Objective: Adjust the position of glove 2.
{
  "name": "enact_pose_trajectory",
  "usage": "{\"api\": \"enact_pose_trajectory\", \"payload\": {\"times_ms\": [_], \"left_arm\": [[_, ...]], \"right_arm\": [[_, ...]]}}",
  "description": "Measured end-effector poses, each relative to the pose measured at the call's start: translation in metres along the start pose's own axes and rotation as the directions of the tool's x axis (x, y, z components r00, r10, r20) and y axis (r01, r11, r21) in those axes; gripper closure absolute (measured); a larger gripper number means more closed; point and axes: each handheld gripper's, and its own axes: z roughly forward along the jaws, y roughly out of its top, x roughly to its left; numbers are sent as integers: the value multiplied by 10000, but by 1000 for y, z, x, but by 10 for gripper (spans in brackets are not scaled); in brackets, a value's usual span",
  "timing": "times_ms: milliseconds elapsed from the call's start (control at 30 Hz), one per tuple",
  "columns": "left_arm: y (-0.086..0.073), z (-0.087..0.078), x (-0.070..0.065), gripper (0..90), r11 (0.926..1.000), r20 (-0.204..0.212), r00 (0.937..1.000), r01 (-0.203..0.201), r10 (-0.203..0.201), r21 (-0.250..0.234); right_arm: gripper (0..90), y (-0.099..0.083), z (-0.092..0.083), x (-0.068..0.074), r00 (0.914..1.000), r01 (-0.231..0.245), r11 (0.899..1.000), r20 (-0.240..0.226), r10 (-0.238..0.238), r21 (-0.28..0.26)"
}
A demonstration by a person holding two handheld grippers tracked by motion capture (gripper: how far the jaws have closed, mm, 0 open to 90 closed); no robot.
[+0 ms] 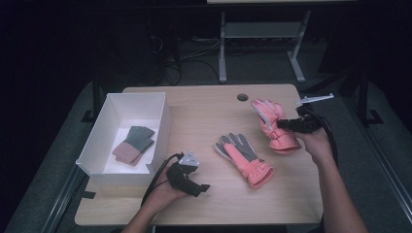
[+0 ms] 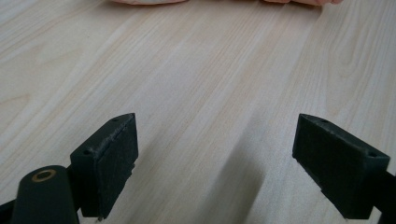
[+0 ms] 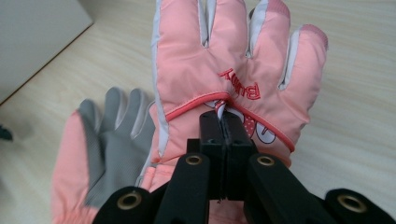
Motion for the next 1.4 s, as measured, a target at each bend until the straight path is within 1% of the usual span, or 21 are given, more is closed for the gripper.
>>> {"api": "enact_pose_trajectory", "payload": {"times_ms": [100, 167, 200, 300, 333, 433, 467, 500, 533, 633, 767, 800, 867, 1000, 1033, 1133, 1167, 1233, 1333, 1367, 1400], "left_arm": [[0, -1, 0, 138, 10000, -62, 10000, -75, 74, -29], [0, -1, 1, 138, 10000, -55, 10000, -47, 47, -48], [0, -1, 0, 139, 10000, -29, 10000, 45, -45, -44], [-1, -3, 1, 139, 9998, -62, 9998, -171, 172, 64], [-1, -2, 1, 139, 9999, -60, 9999, -121, 122, 26], [-1, -3, 1, 138, 10000, -104, 9999, -83, 83, -11], [0, -4, 1, 138, 9999, -124, 9998, -151, 151, 36], [0, -3, 1, 138, 10000, -120, 9999, -85, 84, -27], [0, -3, 1, 139, 9999, -148, 9998, -165, 165, -9], [1, -3, 1, 138, 9999, -140, 9998, -171, 171, -9], [1, -2, 1, 138, 9997, -120, 9996, -253, 254, 59], [1, -2, 1, 138, 9997, -116, 9996, -246, 246, 48], [1, -3, 1, 138, 9997, -133, 9996, -233, 233, 16], [1, -2, 1, 139, 9998, -123, 9997, -200, 201, 44], [1, -2, 1, 138, 9998, -118, 9997, -216, 217, 41], [1, -1, -1, 138, 9997, -117, 9997, -230, 231, 54], [1, -1, -1, 139, 9995, -106, 9995, -299, 300, 110], [2, -1, -1, 138, 9994, -90, 9995, -316, 317, 124], [2, -1, 0, 138, 9993, -118, 9993, -340, 342, 154], [2, 0, -1, 138, 9997, -107, 9996, -243, 243, 71], [2, -1, 0, 139, 9997, -112, 9997, -236, 237, 75]], "right_arm": [[891, -5, -7, 7, 9999, 124, 9999, -114, -123, 65], [891, -9, -12, 11, 9992, 207, 9998, -333, -206, 29], [891, -11, -14, 13, 9989, 235, 9997, -405, -234, 23], [891, -17, -21, 21, 9972, 438, 9990, -605, -438, -2], [891, -19, -23, 24, 9968, 504, 9987, -624, -503, 5], [891, -25, -27, 34, 9938, 667, 9978, -887, -665, -1], [891, -27, -27, 37, 9924, 786, 9969, -946, -781, 23], [890, -28, -27, 41, 9908, 934, 9956, -990, -920, 93], [891, -30, -27, 44, 9891, 1024, 9946, -1078, -1003, 140], [891, -31, -25, 53, 9848, 1089, 9937, -1390, -1041, 277], [890, -29, -19, 65, 9792, 1325, 9904, -1598, -1248, 390], [891, -29, -17, 68, 9767, 1436, 9889, -1663, -1357, 368], [891, -27, -14, 73, 9751, 1444, 9885, -1765, -1345, 443], [890, -25, -7, 80, 9686, 1676, 9849, -1930, -1564, 428], [890, -25, -5, 83, 9689, 1673, 9847, -1929, -1552, 480], [890, -24, -2, 86, 9687, 1691, 9841, -1930, -1560, 536], [890, -24, 1, 87, 9682, 1746, 9830, -1917, -1608, 573], [890, -23, 5, 88, 9698, 1712, 9827, -1880, -1555, 701], [889, -25, 15, 89, 9691, 1796, 9799, -1868, -1611, 870], [889, -26, 18, 90, 9709, 1737, 9804, -1829, -1547, 930], [889, -26, 20, 90, 9715, 1719, 9802, -1817, -1521, 987]]}}
